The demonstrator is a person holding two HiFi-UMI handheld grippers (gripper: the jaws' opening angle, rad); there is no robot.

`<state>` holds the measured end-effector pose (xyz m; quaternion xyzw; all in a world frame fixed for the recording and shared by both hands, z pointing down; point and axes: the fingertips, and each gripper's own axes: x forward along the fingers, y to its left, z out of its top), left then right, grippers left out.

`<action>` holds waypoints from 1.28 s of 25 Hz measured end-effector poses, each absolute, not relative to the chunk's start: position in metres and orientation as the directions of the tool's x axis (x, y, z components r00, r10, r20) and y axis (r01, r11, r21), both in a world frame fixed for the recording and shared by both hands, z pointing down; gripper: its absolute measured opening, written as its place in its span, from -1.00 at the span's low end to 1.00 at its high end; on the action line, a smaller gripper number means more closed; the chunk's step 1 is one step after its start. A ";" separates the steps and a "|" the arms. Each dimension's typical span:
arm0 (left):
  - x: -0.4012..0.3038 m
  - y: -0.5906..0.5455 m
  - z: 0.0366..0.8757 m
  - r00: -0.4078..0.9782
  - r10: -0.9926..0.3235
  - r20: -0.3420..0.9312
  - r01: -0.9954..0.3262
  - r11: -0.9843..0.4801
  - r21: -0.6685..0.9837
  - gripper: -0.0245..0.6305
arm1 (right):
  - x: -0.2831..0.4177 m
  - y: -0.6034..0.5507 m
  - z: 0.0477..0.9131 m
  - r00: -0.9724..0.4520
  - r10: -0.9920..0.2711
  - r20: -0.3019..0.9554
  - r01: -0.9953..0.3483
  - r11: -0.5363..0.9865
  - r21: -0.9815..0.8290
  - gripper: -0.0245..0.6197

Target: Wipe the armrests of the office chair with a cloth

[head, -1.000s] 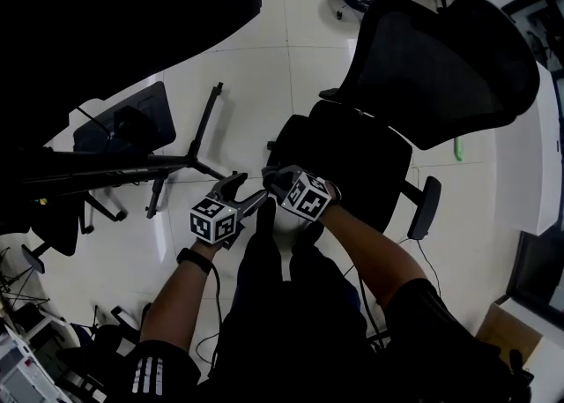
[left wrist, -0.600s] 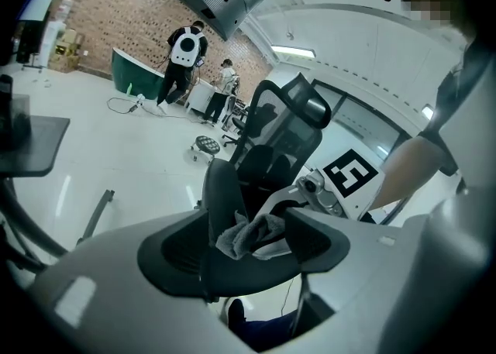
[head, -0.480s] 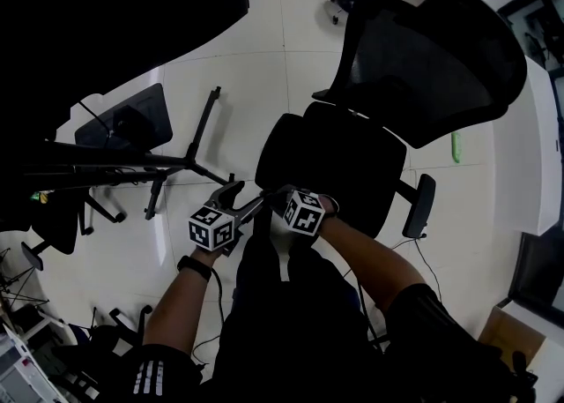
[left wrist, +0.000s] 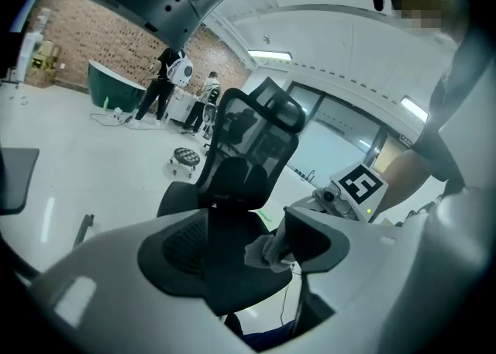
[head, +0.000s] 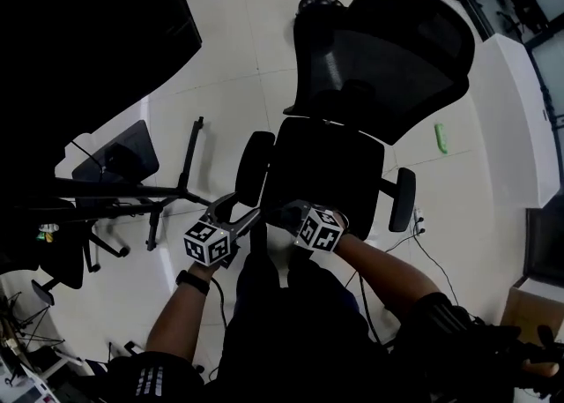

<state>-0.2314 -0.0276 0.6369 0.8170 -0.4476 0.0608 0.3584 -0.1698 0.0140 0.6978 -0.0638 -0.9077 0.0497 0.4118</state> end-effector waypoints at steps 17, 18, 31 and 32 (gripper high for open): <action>-0.087 -0.062 0.488 0.771 -0.593 0.230 -0.632 -0.670 0.390 0.09 | -0.038 -0.026 0.483 -0.855 -0.283 0.434 -0.318 0.948 -0.009 -0.82; -0.079 -0.059 0.477 0.774 -0.595 0.215 -0.628 -0.678 0.382 0.09 | -0.031 -0.024 0.471 -0.862 -0.297 0.410 -0.326 0.945 0.000 -0.82; -0.029 0.022 0.371 0.848 -0.521 0.097 -0.527 -0.813 0.247 0.08 | 0.023 0.030 0.364 -0.843 -0.483 0.239 -0.476 0.875 0.088 -0.82; -0.032 0.029 0.367 0.855 -0.511 0.090 -0.517 -0.821 0.241 0.08 | 0.022 0.036 0.358 -0.839 -0.499 0.215 -0.496 0.865 0.075 -0.82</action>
